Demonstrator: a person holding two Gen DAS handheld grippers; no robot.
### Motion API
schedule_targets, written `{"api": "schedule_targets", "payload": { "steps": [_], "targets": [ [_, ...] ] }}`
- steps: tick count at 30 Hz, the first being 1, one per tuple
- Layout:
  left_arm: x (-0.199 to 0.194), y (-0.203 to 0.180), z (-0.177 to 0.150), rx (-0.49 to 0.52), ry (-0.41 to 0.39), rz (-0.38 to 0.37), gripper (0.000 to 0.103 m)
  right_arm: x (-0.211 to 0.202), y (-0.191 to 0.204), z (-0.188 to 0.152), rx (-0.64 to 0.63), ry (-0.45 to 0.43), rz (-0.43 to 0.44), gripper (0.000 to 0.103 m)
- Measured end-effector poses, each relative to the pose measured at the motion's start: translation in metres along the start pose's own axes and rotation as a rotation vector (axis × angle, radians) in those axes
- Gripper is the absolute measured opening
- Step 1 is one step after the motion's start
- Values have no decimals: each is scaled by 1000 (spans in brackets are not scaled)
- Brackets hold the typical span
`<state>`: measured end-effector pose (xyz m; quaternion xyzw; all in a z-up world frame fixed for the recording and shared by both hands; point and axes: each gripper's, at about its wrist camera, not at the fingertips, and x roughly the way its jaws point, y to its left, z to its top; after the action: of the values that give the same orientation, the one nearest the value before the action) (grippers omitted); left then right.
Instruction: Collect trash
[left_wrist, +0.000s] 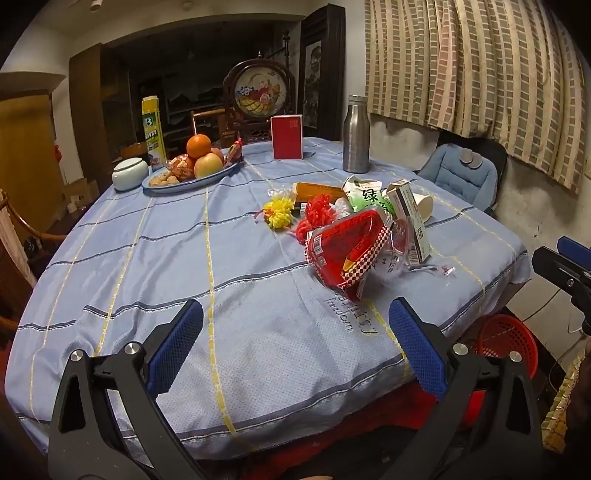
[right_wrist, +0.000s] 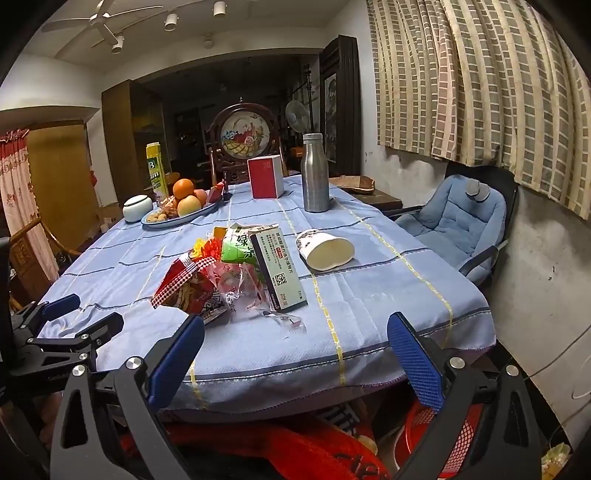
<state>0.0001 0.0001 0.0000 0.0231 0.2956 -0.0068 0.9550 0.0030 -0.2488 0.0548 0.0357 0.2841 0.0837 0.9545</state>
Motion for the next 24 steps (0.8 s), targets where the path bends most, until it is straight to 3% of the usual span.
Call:
{"api": "schedule_targets", "payload": {
  "steps": [24],
  "targets": [
    [0,0,-1,9,-6,3,97,0,0,0,4,1,6,97]
  ]
}}
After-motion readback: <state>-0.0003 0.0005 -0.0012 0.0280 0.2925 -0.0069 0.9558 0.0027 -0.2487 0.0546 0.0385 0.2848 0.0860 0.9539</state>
